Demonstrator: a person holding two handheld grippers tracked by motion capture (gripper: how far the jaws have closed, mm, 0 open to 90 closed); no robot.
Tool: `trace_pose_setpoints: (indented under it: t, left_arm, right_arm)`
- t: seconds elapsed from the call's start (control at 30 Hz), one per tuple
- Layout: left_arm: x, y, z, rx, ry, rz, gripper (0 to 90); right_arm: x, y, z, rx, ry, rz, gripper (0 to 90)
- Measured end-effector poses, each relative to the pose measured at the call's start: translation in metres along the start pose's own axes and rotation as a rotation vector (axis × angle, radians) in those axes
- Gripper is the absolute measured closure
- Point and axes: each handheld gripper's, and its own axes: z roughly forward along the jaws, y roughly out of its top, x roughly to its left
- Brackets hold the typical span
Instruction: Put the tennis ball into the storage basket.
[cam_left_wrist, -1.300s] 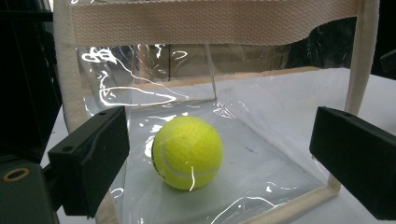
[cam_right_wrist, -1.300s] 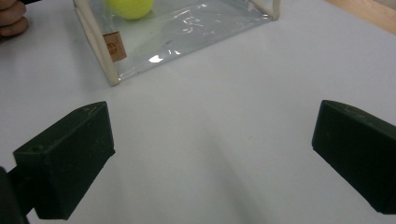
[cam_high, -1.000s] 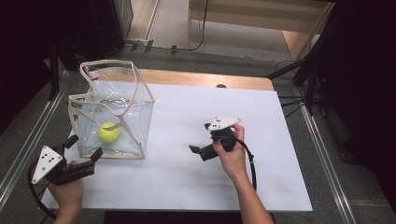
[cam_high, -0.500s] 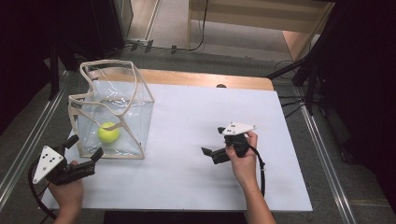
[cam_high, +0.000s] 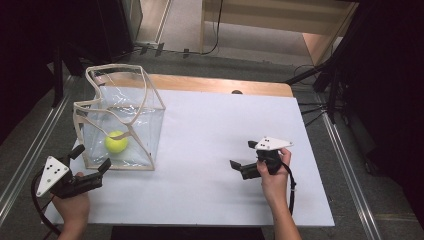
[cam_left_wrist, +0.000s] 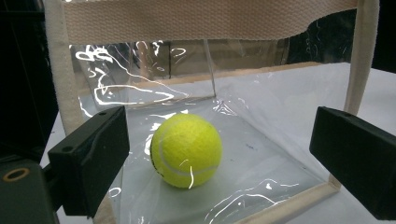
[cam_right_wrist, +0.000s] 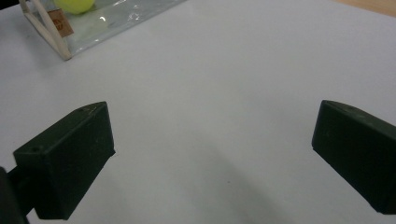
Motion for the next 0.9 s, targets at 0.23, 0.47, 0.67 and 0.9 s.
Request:
trace_pose_setpoints:
  t: [0.23, 0.47, 0.67, 0.9]
  left_arm:
    - [0.000, 0.000, 0.000, 0.004, -0.001, 0.004, 5.3]
    - [-0.001, 0.000, 0.001, 0.007, 0.001, 0.009, 5.3]
    - [-0.002, 0.000, 0.001, 0.010, 0.003, 0.012, 5.4]
    - [-0.002, 0.000, 0.001, 0.012, 0.004, 0.018, 5.4]
  right_arm:
    - [-0.006, -0.012, -0.013, -0.018, -0.029, 0.028, 0.0]
    - [-0.013, -0.023, -0.025, -0.020, -0.056, 0.053, 0.0]
    - [-0.019, -0.030, -0.033, -0.027, -0.075, 0.061, 0.0]
    - [-0.025, -0.041, -0.045, -0.035, -0.104, 0.079, 0.0]
